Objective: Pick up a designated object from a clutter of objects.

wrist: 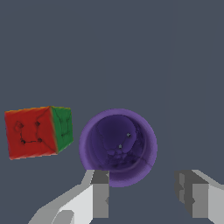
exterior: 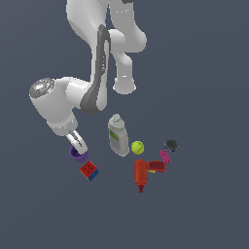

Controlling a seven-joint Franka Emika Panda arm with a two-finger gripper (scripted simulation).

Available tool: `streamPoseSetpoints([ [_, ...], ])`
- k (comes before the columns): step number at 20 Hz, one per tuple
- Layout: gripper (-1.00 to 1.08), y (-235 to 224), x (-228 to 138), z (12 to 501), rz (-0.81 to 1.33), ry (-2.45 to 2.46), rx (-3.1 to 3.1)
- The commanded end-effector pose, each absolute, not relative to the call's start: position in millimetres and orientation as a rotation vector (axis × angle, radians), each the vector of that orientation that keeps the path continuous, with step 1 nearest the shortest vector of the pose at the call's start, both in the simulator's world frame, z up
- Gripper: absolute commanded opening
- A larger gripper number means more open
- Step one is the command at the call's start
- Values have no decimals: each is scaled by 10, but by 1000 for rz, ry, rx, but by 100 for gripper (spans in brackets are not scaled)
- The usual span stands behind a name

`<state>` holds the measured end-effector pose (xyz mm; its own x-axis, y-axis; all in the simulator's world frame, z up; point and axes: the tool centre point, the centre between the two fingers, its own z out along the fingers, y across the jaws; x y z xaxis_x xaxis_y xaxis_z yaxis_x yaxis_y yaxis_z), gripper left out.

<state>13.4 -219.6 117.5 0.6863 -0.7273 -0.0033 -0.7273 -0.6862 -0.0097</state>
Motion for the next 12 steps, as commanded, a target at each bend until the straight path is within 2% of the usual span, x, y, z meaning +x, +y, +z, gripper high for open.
streamPoseSetpoints([
  [1, 28, -2318, 86, 1067, -1, 1304, -2854],
  [12, 28, -2398, 44, 907, 2, 1343, -2841],
])
